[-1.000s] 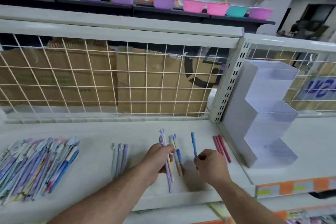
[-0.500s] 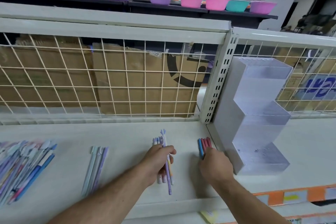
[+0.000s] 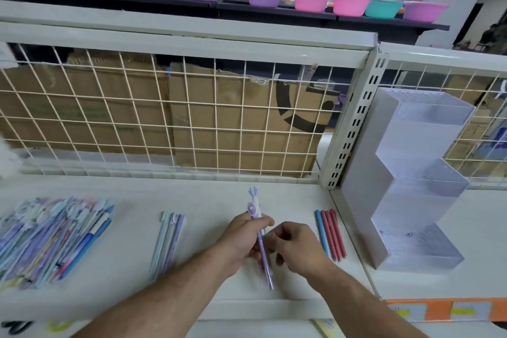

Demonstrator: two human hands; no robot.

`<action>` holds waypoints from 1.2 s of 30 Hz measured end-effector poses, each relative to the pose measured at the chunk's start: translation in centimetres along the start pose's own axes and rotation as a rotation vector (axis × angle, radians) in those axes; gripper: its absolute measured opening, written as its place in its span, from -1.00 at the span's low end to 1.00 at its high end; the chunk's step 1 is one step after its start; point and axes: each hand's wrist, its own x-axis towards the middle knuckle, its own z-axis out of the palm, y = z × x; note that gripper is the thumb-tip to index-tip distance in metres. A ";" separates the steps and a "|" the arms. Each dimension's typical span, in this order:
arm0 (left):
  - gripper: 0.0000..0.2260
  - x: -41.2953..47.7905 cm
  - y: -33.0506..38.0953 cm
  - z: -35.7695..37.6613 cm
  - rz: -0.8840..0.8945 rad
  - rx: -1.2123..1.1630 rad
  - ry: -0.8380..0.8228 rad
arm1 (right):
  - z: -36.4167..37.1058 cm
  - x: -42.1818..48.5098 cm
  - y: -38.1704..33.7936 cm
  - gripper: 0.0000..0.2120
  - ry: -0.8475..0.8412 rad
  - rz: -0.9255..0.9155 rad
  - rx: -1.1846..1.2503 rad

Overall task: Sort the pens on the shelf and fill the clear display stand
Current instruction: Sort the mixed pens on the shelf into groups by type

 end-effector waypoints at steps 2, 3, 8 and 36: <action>-0.87 -0.4 -0.1 -1.0 0.018 0.014 -0.017 | 1.2 -0.3 -0.5 -0.85 -0.055 0.002 0.031; -0.87 -0.6 -0.1 -1.6 0.023 0.014 -0.018 | 1.8 -0.3 -0.6 -0.84 -0.059 0.002 0.042; -0.84 -1.2 -0.8 -4.3 -0.013 0.044 0.050 | 4.4 -0.2 -0.7 -0.84 0.030 0.011 -0.060; -0.86 -3.6 -0.1 -10.3 0.006 0.199 0.071 | 9.9 -0.9 -3.4 -0.87 0.002 0.037 -0.025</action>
